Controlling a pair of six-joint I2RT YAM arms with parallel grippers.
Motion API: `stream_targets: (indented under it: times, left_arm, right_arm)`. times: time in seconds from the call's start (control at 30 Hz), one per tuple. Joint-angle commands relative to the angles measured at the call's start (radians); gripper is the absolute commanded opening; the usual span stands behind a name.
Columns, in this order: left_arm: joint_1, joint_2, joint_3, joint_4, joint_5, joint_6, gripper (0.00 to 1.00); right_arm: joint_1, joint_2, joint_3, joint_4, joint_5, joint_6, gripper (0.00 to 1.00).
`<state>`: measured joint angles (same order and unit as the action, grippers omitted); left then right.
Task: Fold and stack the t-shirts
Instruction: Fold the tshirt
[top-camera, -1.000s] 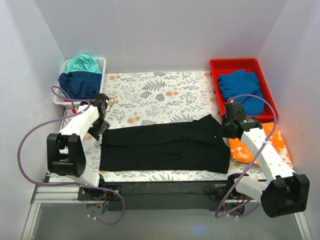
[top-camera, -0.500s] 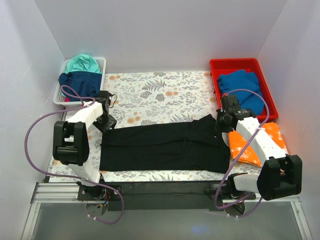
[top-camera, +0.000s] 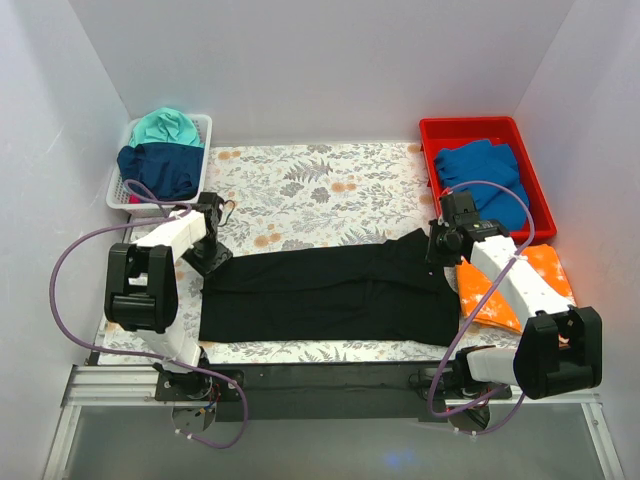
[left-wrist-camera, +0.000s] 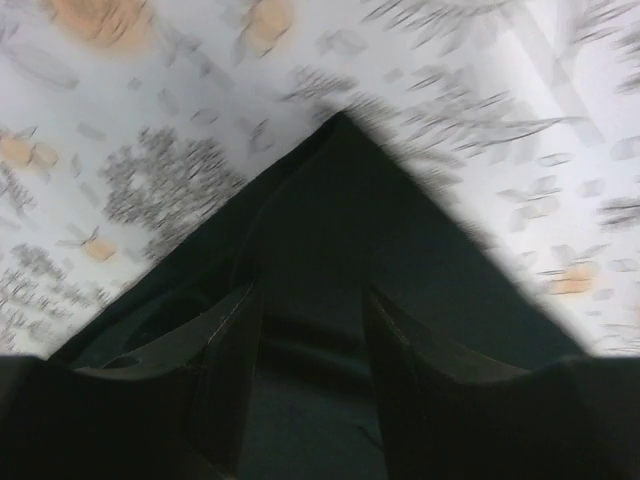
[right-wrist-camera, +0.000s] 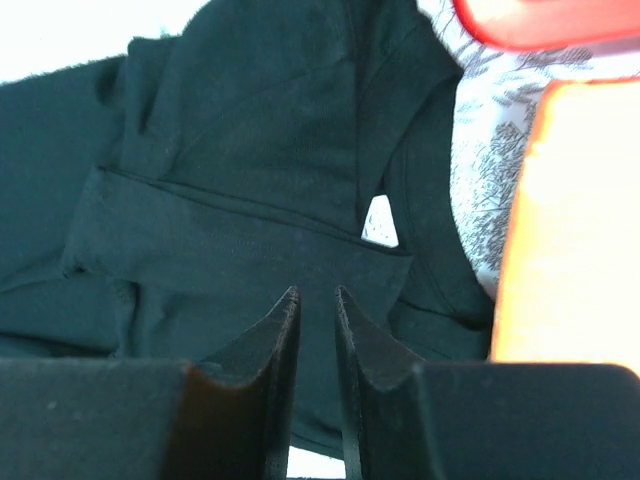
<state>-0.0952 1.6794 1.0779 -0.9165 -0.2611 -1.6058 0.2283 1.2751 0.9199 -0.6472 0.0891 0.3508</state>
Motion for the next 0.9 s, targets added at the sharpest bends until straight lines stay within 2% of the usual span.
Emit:
stream_targets:
  times: [0.0, 0.2, 0.37, 0.53, 0.67, 0.87]
  left_arm:
    - [-0.001, -0.082, -0.067, -0.05, 0.023, -0.02, 0.43]
    - [0.0, -0.124, -0.111, -0.162, -0.039, -0.049, 0.43]
    - [0.017, -0.152, -0.067, -0.263, -0.183, -0.103, 0.45]
    - [0.04, -0.112, -0.003, -0.265, -0.202, -0.094, 0.45]
    - [0.04, -0.132, 0.074, -0.178, -0.124, -0.046, 0.44]
    - [0.04, -0.164, 0.119, -0.024, 0.104, 0.063, 0.44]
  right_arm:
    - [-0.003, -0.026, -0.018, 0.02, -0.031, 0.017, 0.26]
    - [-0.003, -0.04, -0.039, 0.017, -0.041, 0.016, 0.26]
    - [-0.004, -0.049, -0.056, 0.008, -0.061, 0.013, 0.26]
    - [-0.003, -0.028, -0.073, 0.006, -0.058, 0.005, 0.25]
    - [-0.003, 0.003, -0.03, 0.011, -0.04, 0.007, 0.25]
    - [-0.003, 0.088, 0.048, 0.049, -0.034, -0.01, 0.25]
